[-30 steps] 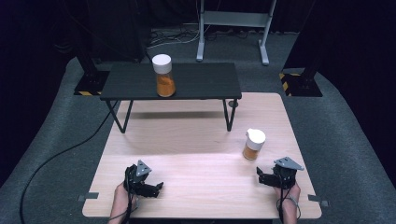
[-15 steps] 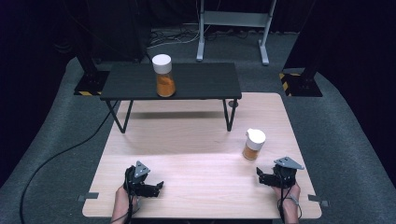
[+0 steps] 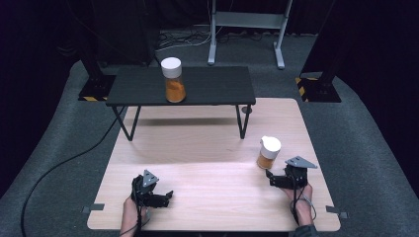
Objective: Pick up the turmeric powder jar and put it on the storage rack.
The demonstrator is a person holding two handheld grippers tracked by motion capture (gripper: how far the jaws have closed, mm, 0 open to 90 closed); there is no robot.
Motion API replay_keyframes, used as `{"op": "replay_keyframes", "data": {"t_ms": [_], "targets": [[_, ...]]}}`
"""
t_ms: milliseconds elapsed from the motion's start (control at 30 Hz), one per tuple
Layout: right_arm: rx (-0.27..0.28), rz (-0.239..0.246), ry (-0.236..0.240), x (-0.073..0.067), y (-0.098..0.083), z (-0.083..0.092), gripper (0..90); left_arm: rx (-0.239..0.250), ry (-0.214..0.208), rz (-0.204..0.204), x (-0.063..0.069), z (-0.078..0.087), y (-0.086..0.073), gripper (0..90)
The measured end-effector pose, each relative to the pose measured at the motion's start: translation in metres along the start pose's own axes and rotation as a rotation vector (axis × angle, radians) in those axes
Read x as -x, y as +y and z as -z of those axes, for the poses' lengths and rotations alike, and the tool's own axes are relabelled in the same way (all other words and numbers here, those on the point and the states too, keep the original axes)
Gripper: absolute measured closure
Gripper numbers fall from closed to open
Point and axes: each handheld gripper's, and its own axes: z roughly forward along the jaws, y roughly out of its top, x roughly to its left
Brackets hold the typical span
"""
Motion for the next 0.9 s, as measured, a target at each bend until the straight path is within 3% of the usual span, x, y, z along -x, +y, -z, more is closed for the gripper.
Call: {"op": "replay_keyframes", "data": {"t_ms": [267, 600, 767, 900], "targets": [[0.008, -0.004, 0.042, 0.002, 0.027, -0.023, 0.0, 0.001, 0.001, 0.002, 0.000, 0.000, 0.000, 2.0], [-0.009, 0.033, 0.045, -0.001, 0.038, -0.033, 0.0, 0.002, 0.001, 0.004, 0.000, 0.000, 0.000, 2.1], [-0.038, 0.043, 0.051, 0.001, 0.039, -0.036, 20.0, 0.002, 0.001, 0.004, 0.000, 0.000, 0.000, 2.1], [-0.024, 0.032, 0.062, 0.004, 0.035, -0.036, 28.6, 0.001, 0.001, 0.002, 0.000, 0.000, 0.000, 2.1]]}}
